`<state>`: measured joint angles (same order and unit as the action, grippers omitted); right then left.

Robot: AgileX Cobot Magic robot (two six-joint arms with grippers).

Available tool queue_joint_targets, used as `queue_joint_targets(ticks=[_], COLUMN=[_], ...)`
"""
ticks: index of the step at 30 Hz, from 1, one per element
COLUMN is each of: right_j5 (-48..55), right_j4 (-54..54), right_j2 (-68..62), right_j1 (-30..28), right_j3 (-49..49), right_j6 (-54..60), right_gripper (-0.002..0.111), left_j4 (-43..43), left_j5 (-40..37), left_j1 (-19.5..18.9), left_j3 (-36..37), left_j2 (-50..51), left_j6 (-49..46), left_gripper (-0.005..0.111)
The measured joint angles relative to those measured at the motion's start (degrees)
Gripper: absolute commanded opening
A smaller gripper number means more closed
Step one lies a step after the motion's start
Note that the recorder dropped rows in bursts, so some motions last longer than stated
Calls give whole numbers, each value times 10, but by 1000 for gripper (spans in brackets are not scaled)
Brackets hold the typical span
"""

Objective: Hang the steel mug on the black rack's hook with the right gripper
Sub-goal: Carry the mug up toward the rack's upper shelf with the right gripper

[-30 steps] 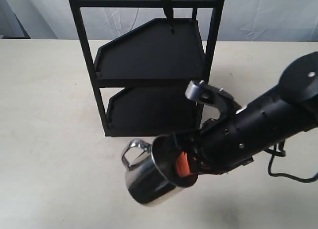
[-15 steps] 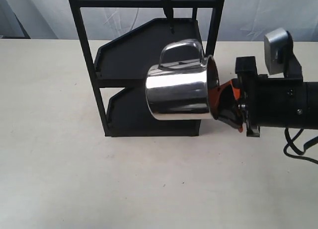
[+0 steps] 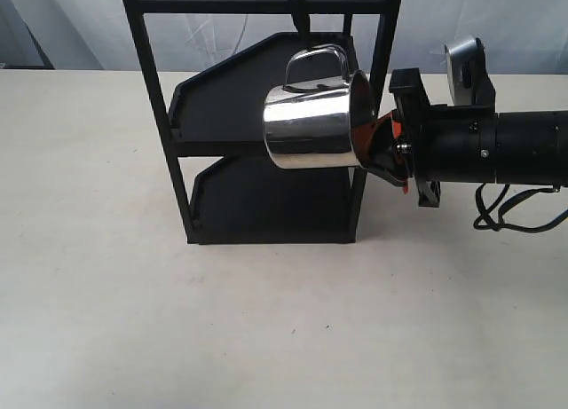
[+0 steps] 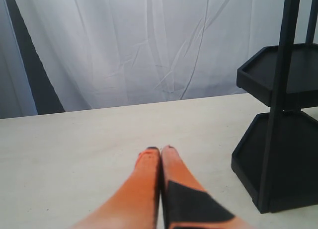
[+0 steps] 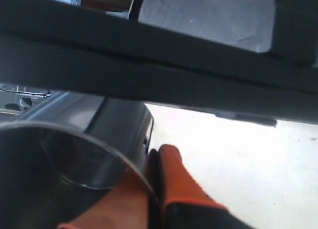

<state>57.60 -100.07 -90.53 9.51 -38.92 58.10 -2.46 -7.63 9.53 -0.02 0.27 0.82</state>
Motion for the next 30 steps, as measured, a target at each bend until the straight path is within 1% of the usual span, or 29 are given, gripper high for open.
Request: queue_joint_targets(ticks=[11, 30], right_j5=[18, -5], right_j4=[-9, -9], right_j2=[-25, -25], right_j1=[0, 1], right_j3=[-3, -5], right_j6=[1, 6], right_gripper=[-1, -1], left_j4=[0, 0], left_j5=[0, 0], left_j1=[0, 0], left_j3=[0, 0], left_j2=[0, 0], left_j6=[0, 0], left_gripper=[2, 2])
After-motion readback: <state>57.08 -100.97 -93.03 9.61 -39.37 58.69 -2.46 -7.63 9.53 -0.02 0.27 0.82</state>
